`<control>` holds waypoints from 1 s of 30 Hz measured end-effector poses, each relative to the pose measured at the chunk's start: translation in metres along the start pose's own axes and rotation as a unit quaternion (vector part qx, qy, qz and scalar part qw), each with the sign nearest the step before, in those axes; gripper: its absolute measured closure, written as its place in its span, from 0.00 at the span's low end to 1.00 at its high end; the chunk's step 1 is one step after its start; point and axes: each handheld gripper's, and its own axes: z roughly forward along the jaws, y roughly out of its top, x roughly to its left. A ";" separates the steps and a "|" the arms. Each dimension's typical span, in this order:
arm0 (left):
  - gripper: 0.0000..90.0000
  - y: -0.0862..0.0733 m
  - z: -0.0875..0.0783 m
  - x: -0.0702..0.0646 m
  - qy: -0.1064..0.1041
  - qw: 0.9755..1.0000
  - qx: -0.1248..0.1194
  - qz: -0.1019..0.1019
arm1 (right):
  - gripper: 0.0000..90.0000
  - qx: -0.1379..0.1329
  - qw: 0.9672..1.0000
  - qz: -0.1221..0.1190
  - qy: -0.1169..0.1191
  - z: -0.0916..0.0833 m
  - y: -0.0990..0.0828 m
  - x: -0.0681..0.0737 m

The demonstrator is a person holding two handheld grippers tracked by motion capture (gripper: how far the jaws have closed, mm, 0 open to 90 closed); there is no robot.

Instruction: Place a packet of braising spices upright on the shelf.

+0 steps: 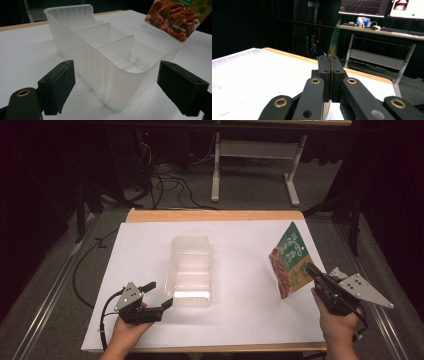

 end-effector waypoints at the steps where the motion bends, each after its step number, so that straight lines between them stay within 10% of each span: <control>1: 0.17 0.000 0.000 0.000 0.000 1.000 0.000 0.000 | 1.00 0.000 1.000 0.000 0.000 0.000 0.001 0.001; 15: 0.17 0.000 0.000 0.001 0.002 1.000 -0.002 0.000 | 1.00 -0.010 0.999 0.021 0.040 -0.006 0.012 0.004; 30: 0.17 0.000 -0.002 0.001 0.001 1.000 -0.003 0.001 | 1.00 0.007 1.000 0.016 0.005 -0.008 0.008 -0.004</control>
